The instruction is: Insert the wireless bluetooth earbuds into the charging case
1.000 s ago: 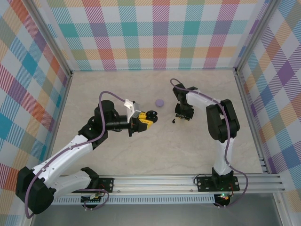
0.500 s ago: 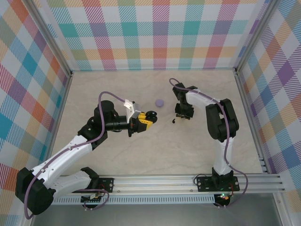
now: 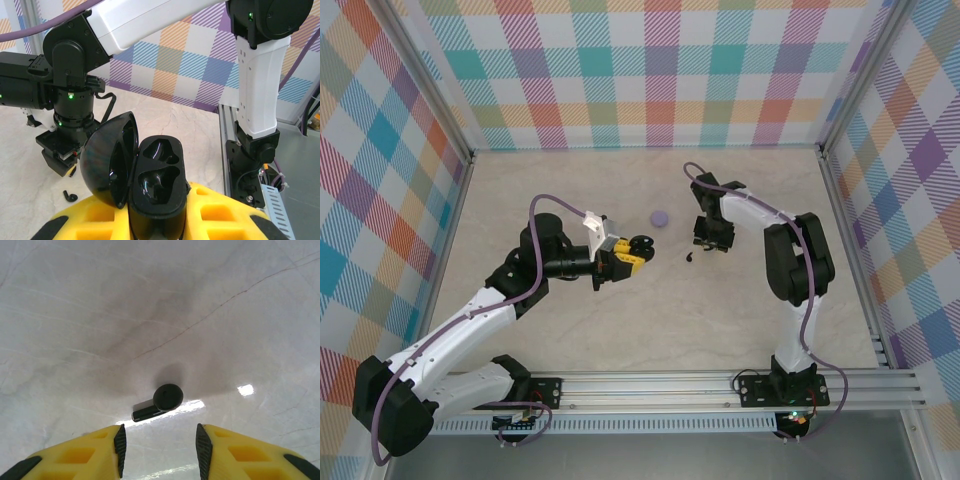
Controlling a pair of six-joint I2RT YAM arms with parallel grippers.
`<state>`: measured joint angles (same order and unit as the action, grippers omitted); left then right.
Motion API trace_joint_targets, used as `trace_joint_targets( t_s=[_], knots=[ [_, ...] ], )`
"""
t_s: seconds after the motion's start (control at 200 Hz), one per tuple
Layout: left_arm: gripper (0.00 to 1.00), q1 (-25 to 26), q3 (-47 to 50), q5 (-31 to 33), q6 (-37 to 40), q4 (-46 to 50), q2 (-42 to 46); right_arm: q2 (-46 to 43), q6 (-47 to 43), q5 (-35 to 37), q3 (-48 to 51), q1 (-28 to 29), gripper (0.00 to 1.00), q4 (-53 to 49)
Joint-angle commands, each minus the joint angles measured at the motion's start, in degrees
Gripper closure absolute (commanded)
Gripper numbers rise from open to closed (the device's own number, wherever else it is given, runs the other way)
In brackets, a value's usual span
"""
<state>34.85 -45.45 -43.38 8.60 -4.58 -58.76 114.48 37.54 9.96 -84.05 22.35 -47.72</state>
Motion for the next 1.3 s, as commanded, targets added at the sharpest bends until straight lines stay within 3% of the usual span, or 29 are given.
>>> trace_joint_targets(
  t_s=[0.0,0.48,0.775,1.295],
  knots=[
    [0.96,0.86,0.1,-0.39,1.07,-0.26,0.74,-0.57,2.92,-0.56,0.2,-0.8,0.55,-0.4],
    [0.96,0.91,0.66,-0.3,1.07,-0.45,1.02,4.73,4.39,-2.3,-2.73,-1.26,0.56,-0.55],
    [0.96,0.92,1.0,0.17,1.2,0.03,1.63,6.61,2.43,-0.84,-3.48,-1.26,0.67,-1.78],
    [0.96,0.87,0.36,0.67,1.68,1.12,2.06,3.99,-15.77,-0.15,-1.76,-1.52,0.85,-5.18]
  ],
)
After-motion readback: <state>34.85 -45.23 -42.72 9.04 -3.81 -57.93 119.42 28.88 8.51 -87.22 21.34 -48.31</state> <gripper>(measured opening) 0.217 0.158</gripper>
